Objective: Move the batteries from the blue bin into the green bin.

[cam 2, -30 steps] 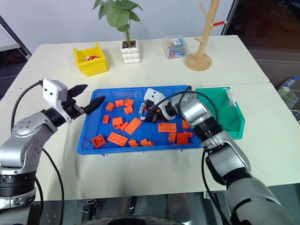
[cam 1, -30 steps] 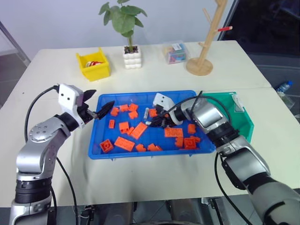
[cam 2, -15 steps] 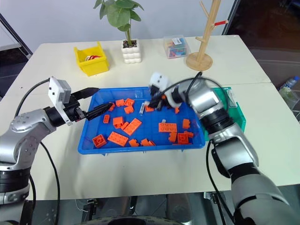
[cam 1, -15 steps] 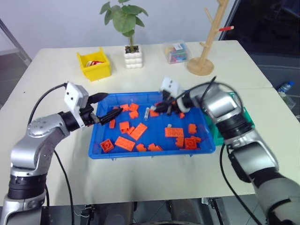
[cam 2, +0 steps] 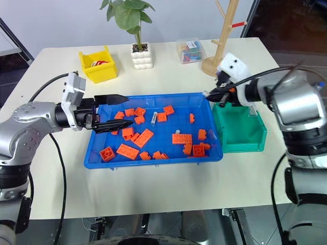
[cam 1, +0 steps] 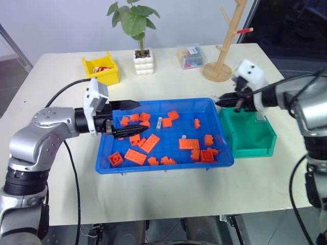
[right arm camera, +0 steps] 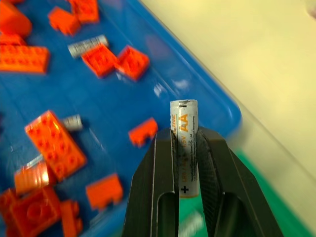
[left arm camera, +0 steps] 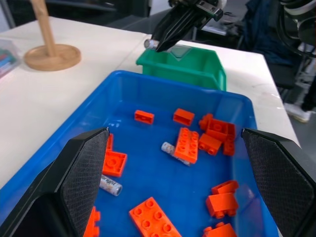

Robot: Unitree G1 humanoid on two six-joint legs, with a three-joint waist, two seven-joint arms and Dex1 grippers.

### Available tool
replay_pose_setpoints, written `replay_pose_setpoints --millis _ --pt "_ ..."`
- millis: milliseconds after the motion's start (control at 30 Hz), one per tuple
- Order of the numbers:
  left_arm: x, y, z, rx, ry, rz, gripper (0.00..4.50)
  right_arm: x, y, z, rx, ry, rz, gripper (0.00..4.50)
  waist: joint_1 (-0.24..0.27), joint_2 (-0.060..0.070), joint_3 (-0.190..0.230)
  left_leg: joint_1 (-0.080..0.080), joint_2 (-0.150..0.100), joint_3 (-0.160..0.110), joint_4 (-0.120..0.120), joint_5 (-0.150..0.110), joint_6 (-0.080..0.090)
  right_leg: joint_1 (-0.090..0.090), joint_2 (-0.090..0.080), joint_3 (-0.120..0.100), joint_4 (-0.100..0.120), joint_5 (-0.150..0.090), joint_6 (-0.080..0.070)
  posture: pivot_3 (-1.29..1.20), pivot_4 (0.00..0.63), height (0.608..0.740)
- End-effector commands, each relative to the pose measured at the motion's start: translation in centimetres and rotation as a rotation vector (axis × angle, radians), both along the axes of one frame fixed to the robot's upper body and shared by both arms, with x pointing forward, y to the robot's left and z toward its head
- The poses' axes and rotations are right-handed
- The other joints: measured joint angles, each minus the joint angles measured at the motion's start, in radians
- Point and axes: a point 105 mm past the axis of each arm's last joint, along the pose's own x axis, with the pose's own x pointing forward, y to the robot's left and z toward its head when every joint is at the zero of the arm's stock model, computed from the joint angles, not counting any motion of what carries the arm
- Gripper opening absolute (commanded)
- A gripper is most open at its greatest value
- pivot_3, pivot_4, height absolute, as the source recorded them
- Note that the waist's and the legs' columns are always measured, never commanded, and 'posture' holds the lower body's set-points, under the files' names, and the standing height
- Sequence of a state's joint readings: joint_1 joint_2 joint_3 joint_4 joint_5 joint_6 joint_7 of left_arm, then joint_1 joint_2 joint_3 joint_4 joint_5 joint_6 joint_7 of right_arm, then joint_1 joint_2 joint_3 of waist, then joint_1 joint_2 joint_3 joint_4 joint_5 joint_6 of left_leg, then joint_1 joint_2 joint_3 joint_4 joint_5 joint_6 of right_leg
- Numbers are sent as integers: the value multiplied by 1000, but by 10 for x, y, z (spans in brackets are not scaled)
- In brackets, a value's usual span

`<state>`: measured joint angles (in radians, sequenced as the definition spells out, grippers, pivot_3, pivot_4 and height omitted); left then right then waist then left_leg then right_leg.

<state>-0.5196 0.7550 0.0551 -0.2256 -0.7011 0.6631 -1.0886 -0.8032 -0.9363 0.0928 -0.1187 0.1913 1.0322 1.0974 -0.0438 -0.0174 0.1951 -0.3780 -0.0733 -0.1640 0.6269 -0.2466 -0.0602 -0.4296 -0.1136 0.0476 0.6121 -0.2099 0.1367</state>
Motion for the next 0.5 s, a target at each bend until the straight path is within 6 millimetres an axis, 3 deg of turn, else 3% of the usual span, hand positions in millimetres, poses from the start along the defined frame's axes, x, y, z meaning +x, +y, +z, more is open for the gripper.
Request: replay_pose_setpoints --millis 33,200,400,467,500 --pt "8 -3 5 4 -50 -7 4500 -14 -17 4 -5 -23 -61 61 4 0 0 0 0 0 0 0 0 0 0 0 0 0 0 0 150 740" --pt "23 0 4 -5 -71 32 4500 -19 -41 -10 -17 -2 -159 61 5 -1 0 -1 0 0 2 0 0 0 -1 0 0 0 0 0 150 740" --pt "26 2 2 0 -74 40 4500 -18 -67 -30 -87 3 -239 61 4 -1 0 -1 0 0 2 0 0 0 -1 0 0 0 0 0 150 740" --pt "26 3 2 2 -76 47 4500 -16 -68 -31 -79 -4 -251 1112 2 -1 0 -1 0 0 2 0 0 0 -1 0 0 0 0 0 150 740" --pt "27 4 2 3 -77 53 4500 -15 -70 -32 -84 -9 -258 1397 2 -1 0 -1 0 0 2 0 0 0 -1 0 0 0 0 0 150 740"
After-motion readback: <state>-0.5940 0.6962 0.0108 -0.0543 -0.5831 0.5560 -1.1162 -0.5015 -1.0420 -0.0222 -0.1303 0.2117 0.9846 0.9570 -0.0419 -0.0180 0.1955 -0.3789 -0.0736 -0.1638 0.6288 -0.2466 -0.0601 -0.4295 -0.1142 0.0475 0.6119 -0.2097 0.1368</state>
